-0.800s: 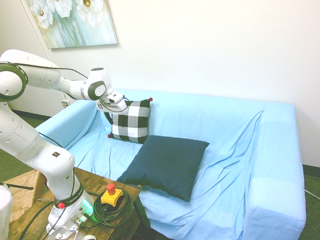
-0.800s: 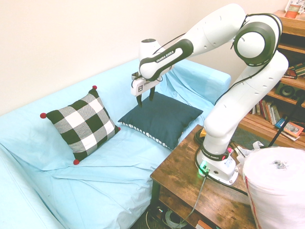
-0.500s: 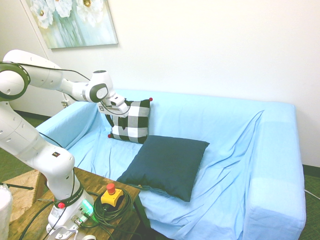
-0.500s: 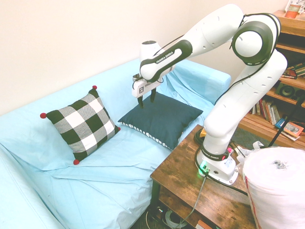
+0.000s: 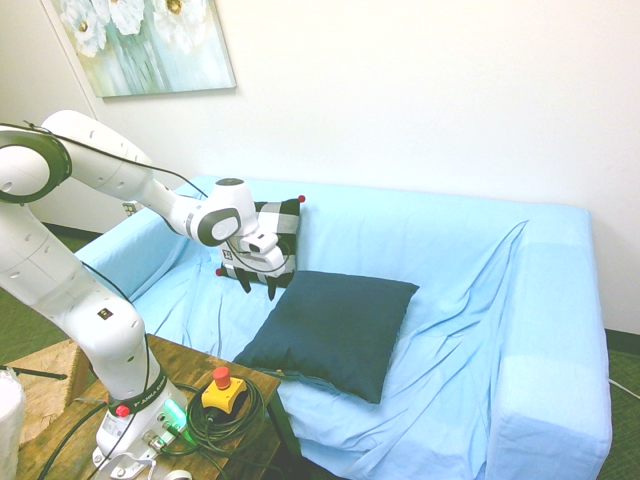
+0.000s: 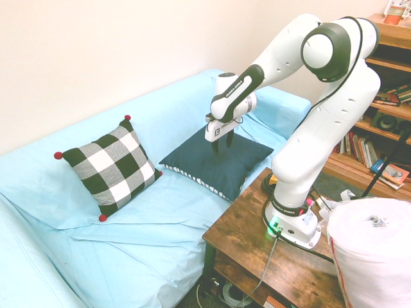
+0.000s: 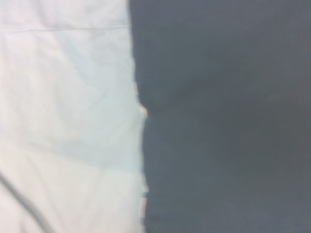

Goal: Lift the pillow

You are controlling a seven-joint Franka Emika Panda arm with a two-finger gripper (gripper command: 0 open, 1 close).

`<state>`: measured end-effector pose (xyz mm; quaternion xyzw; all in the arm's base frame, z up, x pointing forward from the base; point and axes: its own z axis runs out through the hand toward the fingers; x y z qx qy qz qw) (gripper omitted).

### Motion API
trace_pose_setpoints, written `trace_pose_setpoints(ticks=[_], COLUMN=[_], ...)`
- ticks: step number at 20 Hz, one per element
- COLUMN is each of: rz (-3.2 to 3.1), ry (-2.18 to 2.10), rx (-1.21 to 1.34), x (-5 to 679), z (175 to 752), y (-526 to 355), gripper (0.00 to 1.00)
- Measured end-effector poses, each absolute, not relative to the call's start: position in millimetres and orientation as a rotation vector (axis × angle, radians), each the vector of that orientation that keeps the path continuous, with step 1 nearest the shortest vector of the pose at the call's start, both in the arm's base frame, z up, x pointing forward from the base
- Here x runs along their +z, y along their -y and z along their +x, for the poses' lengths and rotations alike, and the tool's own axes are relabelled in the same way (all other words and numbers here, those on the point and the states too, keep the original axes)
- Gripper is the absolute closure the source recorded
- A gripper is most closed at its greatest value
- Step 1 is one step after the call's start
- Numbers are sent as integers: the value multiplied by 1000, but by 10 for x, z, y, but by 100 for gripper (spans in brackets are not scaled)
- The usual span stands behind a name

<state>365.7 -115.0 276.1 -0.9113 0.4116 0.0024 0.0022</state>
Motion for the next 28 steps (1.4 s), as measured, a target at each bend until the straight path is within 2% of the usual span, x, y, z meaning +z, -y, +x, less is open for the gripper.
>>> trace_pose_setpoints(ticks=[11,20,28], rz=[-2831,-2855,-2871], ry=[-1331,-1341,-1415], rx=[127,177,150], x=[1722,883,725], z=[2977,2706,2593], y=[2299,2074,2069], gripper=[0,0,0])
